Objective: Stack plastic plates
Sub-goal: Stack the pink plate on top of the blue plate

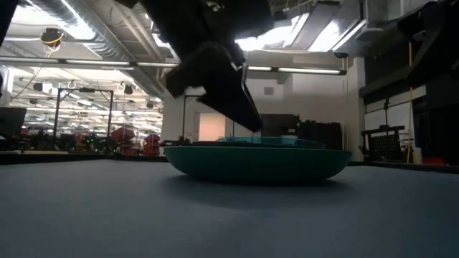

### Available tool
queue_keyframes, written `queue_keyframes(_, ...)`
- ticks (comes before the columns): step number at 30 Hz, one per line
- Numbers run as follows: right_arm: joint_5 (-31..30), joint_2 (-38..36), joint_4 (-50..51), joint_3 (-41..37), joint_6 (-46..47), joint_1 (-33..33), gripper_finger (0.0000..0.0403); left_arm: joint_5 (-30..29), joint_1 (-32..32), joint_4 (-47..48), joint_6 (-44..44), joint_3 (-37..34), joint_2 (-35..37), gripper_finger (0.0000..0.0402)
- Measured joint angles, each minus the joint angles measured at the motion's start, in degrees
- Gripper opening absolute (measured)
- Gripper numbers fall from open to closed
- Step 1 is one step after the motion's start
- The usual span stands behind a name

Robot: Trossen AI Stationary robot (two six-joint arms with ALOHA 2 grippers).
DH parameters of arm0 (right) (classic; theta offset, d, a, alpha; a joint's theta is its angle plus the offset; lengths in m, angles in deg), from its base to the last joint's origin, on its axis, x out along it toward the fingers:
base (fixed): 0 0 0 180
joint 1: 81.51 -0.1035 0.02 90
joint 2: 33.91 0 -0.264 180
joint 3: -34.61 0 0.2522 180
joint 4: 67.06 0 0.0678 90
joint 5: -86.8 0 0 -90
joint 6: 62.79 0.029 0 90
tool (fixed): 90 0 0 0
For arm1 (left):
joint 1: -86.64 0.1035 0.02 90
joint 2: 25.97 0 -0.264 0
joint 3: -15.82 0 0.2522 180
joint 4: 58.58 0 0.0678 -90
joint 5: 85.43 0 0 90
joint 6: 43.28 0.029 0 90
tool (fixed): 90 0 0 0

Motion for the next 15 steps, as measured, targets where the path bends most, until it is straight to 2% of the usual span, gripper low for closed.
queue_keyframes(7,-0.04,-0.01,-0.02,0.0,-0.55,0.0,0.0165,-1.17,-1.74,6.1,0.85,-0.02,7.3,0.0089)
queue_keyframes(11,-0.36,0.0,-0.08,0.0,-0.44,0.0,0.0165,-1.46,-0.37,8.48,2.36,-0.86,12.82,0.0088)
queue_keyframes(15,-3.24,0.0,0.05,0.0,0.61,0.0,0.0165,0.33,3.08,8.13,5.7,-4.88,17.56,0.0088)
